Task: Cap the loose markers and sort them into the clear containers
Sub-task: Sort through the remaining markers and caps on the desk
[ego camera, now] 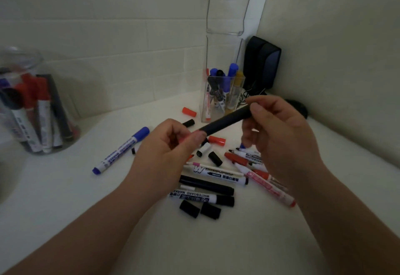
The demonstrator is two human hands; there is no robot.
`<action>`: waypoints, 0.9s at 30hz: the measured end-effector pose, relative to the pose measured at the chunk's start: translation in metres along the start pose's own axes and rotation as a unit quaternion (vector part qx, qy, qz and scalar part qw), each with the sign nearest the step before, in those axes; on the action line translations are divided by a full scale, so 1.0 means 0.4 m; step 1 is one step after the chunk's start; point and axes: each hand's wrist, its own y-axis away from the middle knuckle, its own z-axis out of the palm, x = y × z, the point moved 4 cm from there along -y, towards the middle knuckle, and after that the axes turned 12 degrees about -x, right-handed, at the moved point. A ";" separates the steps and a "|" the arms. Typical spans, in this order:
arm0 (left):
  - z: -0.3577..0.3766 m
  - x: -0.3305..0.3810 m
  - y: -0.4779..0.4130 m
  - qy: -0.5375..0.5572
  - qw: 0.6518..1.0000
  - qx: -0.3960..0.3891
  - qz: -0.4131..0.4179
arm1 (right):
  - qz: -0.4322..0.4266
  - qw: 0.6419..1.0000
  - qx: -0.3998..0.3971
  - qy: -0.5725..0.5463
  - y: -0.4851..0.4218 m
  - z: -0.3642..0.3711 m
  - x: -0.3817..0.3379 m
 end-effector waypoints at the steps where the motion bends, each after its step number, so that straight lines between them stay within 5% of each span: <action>1: 0.002 0.000 -0.003 -0.014 1.000 -0.004 0.006 | -0.018 0.998 0.013 0.057 -0.001 -0.006 -0.003; 4: 0.002 0.005 -0.004 -0.085 0.996 -0.014 0.013 | -0.050 0.985 0.027 0.163 0.001 -0.007 -0.005; 15: -0.019 0.008 0.009 -0.116 0.991 0.033 0.063 | -0.137 0.979 0.102 0.109 -0.009 0.014 -0.074; 22: -0.023 -0.004 0.010 -0.147 0.985 0.058 0.072 | -0.299 0.892 0.227 0.254 -0.166 0.012 -0.252; 27: -0.042 -0.014 0.014 -0.154 0.982 0.075 0.077 | -0.216 0.863 0.197 0.411 -0.322 0.015 -0.224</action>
